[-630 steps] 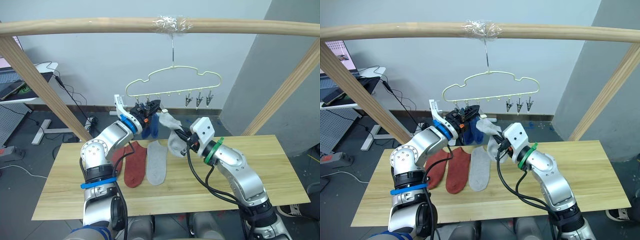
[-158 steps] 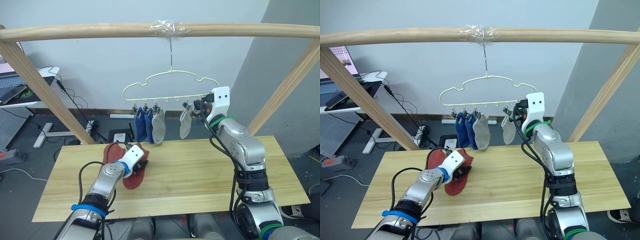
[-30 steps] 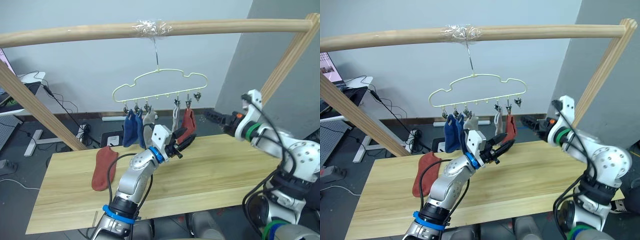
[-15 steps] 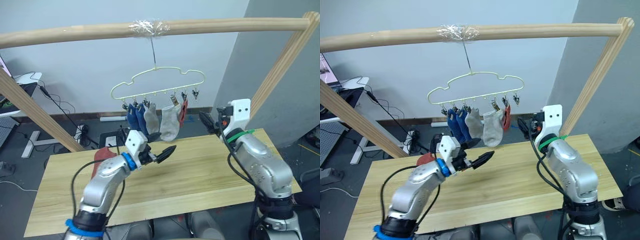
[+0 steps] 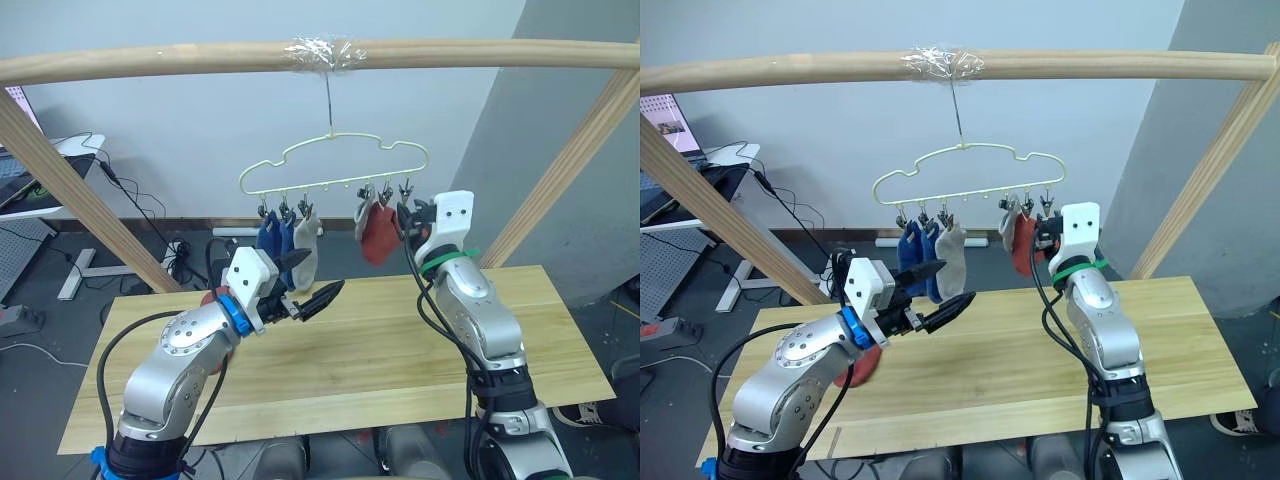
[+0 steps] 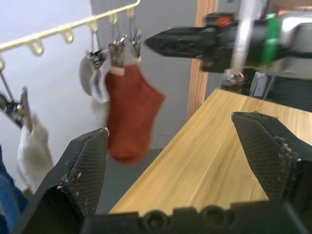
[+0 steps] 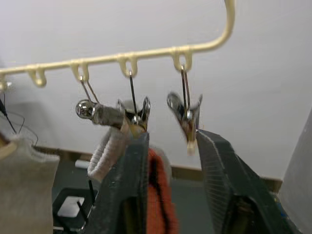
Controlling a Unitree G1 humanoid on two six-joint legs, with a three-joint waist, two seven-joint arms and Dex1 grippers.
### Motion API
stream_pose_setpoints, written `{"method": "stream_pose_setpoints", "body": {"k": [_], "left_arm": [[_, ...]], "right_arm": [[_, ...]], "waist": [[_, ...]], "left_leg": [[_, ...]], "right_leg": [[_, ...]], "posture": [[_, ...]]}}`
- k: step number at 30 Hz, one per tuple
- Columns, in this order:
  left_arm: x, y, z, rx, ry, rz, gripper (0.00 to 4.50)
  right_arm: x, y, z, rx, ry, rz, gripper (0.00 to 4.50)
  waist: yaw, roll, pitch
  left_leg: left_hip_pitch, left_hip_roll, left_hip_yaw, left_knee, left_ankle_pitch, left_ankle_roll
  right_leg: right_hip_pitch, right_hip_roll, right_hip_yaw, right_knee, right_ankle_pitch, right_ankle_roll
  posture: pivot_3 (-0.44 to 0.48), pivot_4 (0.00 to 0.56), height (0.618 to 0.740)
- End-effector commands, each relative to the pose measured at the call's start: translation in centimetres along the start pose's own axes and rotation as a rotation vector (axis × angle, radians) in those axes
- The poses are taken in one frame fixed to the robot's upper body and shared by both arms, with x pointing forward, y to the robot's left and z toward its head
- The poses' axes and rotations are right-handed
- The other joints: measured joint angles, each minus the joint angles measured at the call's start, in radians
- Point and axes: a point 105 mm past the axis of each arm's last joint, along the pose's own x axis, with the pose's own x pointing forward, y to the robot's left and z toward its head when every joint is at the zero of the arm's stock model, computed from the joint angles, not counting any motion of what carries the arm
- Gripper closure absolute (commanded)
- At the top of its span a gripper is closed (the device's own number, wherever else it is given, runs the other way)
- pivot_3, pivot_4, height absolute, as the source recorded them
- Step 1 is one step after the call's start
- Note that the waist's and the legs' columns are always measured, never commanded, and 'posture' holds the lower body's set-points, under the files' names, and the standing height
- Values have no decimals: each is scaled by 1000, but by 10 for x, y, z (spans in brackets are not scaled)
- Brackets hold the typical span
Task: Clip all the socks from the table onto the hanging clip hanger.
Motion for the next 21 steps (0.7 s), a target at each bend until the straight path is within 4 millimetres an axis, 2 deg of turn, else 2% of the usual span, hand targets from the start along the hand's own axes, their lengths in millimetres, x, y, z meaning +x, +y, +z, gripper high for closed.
{"method": "stream_pose_setpoints", "body": {"k": [1, 7, 14, 21], "left_arm": [[-2, -6, 14, 27, -51, -14, 0], [-3, -7, 16, 27, -58, -12, 0], [-3, -8, 17, 26, -62, -11, 0], [-2, -7, 18, 26, -69, -10, 0]], "right_arm": [[8, -7, 15, -1, -67, -41, 3007], [18, -9, 13, 26, -60, -69, 3007], [22, -6, 12, 40, -60, -66, 3007], [27, -11, 13, 34, -66, -88, 3007]], "waist": [[5, 0, 0], [18, 0, 0], [26, 0, 0], [26, 0, 0]], "left_leg": [[0, 0, 0, 0, 0, 0], [0, 0, 0, 0, 0, 0], [0, 0, 0, 1, 0, 0], [1, 0, 0, 1, 0, 0]], "right_leg": [[0, 0, 0, 0, 0, 0], [0, 0, 0, 0, 0, 0], [0, 0, 0, 0, 1, -1], [0, 0, 0, 2, 1, -1]], "posture": [[14, 135, 740], [29, 126, 740], [32, 124, 740], [33, 115, 740]]}}
